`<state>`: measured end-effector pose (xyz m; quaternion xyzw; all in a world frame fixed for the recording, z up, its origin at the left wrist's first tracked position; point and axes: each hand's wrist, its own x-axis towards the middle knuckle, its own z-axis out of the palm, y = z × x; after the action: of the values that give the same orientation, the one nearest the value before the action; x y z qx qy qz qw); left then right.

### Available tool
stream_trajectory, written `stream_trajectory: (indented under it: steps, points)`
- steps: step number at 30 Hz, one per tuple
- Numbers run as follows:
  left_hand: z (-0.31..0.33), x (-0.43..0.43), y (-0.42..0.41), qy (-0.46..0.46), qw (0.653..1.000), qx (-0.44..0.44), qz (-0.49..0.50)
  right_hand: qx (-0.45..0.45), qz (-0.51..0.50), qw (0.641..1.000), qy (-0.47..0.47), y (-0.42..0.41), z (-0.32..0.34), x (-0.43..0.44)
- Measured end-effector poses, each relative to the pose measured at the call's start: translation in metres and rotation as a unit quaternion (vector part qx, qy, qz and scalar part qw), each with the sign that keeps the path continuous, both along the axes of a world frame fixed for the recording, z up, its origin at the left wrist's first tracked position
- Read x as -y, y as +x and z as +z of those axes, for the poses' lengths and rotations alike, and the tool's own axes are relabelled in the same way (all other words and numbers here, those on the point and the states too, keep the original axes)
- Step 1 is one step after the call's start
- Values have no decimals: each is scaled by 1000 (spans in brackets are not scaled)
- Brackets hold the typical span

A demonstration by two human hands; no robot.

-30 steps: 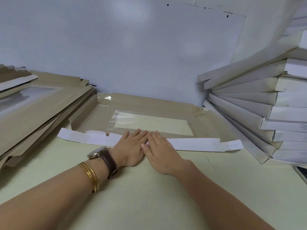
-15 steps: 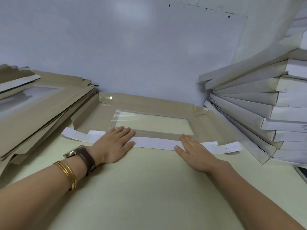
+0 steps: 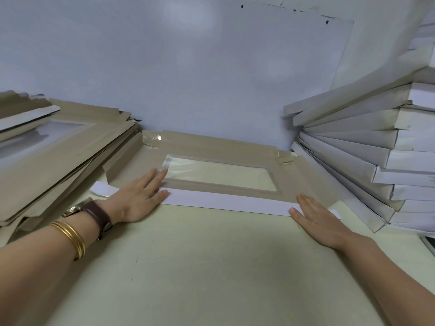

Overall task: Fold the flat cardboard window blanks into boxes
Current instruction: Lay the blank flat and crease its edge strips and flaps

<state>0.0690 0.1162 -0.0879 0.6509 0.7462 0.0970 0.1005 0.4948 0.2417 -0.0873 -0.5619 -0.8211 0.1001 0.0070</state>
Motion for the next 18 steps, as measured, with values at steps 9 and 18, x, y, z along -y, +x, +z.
stream_trajectory:
  steps: [9, 18]
  points:
    - [1, 1, -1, 118, 988, 84, 43, -4, 2, 1000, 9, 7, 0, -3]
    - [4, 7, 10, 256, 963, -54, -68, -79, 27, 995, 46, 4, 3, 3]
